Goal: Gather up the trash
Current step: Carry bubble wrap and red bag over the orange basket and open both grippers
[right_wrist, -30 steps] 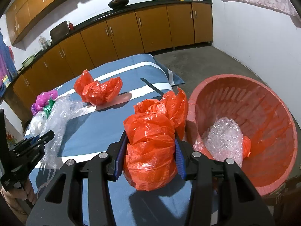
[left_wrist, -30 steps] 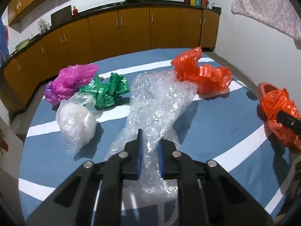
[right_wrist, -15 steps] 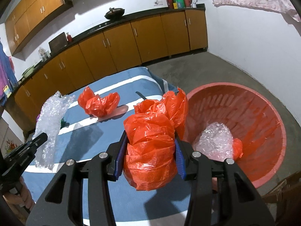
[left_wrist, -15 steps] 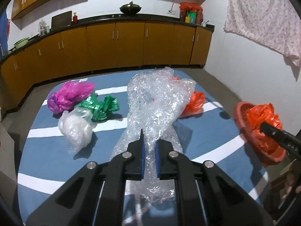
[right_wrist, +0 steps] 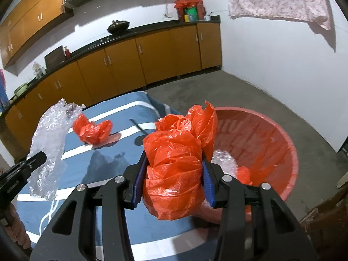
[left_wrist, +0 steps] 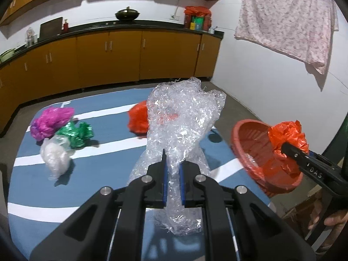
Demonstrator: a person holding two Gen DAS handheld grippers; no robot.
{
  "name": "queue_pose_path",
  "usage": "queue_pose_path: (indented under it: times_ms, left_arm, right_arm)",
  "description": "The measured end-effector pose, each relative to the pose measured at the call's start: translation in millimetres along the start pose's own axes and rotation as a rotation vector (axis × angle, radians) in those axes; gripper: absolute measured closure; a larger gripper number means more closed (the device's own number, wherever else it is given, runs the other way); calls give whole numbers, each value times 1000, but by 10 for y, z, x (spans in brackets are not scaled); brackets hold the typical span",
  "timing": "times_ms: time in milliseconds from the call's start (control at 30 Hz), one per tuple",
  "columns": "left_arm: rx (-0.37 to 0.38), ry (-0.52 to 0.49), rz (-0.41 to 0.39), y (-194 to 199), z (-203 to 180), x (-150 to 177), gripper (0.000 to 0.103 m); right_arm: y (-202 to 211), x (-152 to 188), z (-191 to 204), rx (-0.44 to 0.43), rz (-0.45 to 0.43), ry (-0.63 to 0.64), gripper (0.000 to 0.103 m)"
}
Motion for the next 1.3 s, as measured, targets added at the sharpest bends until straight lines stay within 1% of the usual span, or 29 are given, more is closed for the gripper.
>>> queue_pose_path:
  times_ms: [200,367,700,933,1100,1300]
  left_arm:
    - [40,-23,19,-118,-231,1,93]
    - [85,-18,35,-256,-415,-1,93]
    - [204,-64,62,-661,-1053,-101,93]
    - [253,-64,96,-954,-1284,-109,93]
    - [264,-70,116,-1122,-1397,-124,93]
    - [287,-86,120,-1276,-1559,-178,93]
  right_arm:
    - [-56,12,-239,29,6,-35,58]
    - [-65,-24,-455,63,-6,-58,58]
    - [-109,-233,-931,133,-43,-129,58]
    - [-233,-277,-1040,138,-41,-159,58]
    - [-308,-292,-1096,127,-33,-191,58]
    - [-326,-419,-1153,106,-51,-226,58]
Point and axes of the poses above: each gripper's, at about its wrist camera, not at the fingertips, and y roughly against the way its jaws point, z to its left, x to its underside, the point moved 8 cm from there along -y, roughly the way its jaws point, and after that the axes turned 15 degrees about x, right-handed, at the moved point
